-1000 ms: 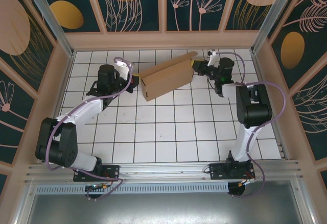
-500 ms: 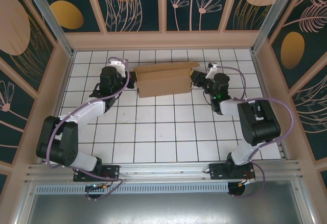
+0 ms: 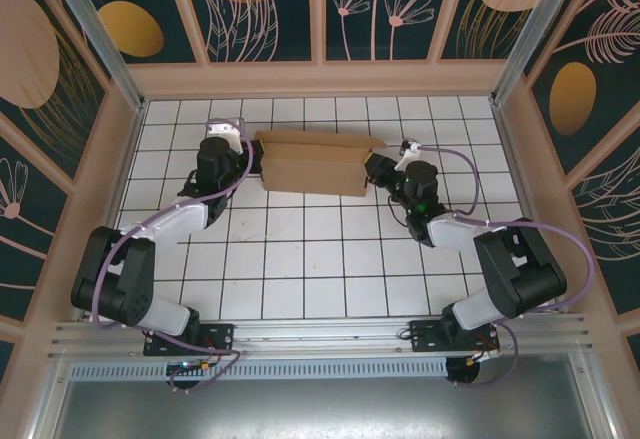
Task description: Fold the paper box
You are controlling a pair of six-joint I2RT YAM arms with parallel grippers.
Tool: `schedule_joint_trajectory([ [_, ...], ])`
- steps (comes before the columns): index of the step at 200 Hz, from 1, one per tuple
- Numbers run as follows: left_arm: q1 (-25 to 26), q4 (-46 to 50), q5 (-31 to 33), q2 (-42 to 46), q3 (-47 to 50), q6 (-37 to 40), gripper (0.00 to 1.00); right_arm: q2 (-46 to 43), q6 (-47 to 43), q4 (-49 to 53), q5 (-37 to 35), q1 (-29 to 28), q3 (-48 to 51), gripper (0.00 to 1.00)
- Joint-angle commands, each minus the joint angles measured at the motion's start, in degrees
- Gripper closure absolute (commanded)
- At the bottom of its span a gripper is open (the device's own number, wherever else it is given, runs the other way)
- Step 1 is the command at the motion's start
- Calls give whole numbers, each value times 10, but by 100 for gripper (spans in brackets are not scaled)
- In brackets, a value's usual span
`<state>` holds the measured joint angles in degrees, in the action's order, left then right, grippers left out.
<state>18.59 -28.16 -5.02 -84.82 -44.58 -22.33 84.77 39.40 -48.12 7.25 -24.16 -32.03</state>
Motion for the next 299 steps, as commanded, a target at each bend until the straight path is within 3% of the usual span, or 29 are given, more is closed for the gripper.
schedule_joint_trajectory([
  [1, 26, 23, -37, -3, 28, 4, 100, -12, -6, 28, 20, -29, 14, 85],
  [28, 26, 12, -28, 14, 58, 19, 100, -26, -24, 29, 17, -28, 21, 80],
  [55, 26, 19, -22, 11, 68, 34, 100, -41, -63, 49, 35, -26, 6, 69],
  [86, 27, 35, -16, 6, 58, 49, 100, -75, -115, 120, 64, 0, -30, 60],
  [104, 26, 48, -21, 0, 46, 53, 100, -110, -163, 168, 125, 22, -46, 55],
  [116, 26, 57, -24, -3, 37, 54, 100, -146, -191, 217, 119, 30, -60, 50],
  [141, 26, 69, -26, -4, 30, 58, 100, -200, -320, 350, 179, 66, -129, 57],
  [163, 26, 74, -23, -4, 28, 64, 100, -163, -417, 472, 186, 98, -218, 64],
  [181, 26, 73, -20, -4, 29, 67, 100, -135, -490, 502, 153, 117, -256, 67],
  [203, 26, 72, -23, -6, 29, 67, 100, -80, -562, 536, 238, 156, -293, 68],
  [252, 26, 73, -24, -10, 28, 71, 100, 0, -697, 575, 395, 176, -349, 58],
  [299, 26, 75, -26, -11, 28, 75, 100, 27, -836, 578, 420, 186, -342, 54],
])
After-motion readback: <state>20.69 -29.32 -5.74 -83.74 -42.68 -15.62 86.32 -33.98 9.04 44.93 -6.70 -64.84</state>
